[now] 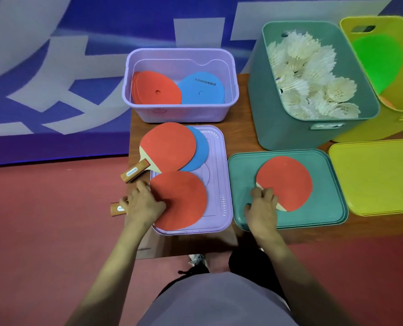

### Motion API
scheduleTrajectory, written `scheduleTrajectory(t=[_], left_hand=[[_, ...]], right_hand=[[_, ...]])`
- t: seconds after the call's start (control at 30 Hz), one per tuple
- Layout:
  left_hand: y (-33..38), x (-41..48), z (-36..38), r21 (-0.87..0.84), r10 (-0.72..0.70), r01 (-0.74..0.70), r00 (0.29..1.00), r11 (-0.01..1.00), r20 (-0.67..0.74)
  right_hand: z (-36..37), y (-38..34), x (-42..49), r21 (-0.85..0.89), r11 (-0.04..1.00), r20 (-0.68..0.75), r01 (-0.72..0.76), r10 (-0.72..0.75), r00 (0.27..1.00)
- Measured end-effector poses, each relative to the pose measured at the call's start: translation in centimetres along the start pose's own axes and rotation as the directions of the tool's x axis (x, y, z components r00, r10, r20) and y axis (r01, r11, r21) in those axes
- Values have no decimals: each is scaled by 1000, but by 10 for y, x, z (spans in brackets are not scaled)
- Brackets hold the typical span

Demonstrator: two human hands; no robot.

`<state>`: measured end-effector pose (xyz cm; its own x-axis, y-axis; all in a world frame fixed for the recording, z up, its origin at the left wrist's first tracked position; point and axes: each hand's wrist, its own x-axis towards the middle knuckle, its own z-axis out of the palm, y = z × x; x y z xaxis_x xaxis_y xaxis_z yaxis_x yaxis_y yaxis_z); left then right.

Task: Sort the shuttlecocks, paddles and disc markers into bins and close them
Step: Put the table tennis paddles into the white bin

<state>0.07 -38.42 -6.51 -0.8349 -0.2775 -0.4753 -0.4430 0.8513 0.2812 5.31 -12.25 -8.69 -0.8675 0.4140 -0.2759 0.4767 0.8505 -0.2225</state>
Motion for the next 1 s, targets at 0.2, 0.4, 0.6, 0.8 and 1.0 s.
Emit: scheduleTrajectory(t=[0.2,0.4,0.6,0.8,1.0], left_hand=[[31,14,-22,175,220,-215,975,961,-8],[66,0,-49,168,451,-461,888,871,94],[91,-8,-42,-238,546,-512,830,825,108],[114,-27,-31,-550,623,-515,782,658,14],[158,-60,-25,-789,649,-415,760,453,-27]], right_hand=[[4,16,-7,164,984,-95,-73,89,992],[-2,27,-15,267,942,-60,-202,225,972],[-14,28,-14,533,775,132,-340,321,938],[-38,26,-12,937,177,215,-301,388,896],[-75,32,-36,1000,1,-22,23,420,907]])
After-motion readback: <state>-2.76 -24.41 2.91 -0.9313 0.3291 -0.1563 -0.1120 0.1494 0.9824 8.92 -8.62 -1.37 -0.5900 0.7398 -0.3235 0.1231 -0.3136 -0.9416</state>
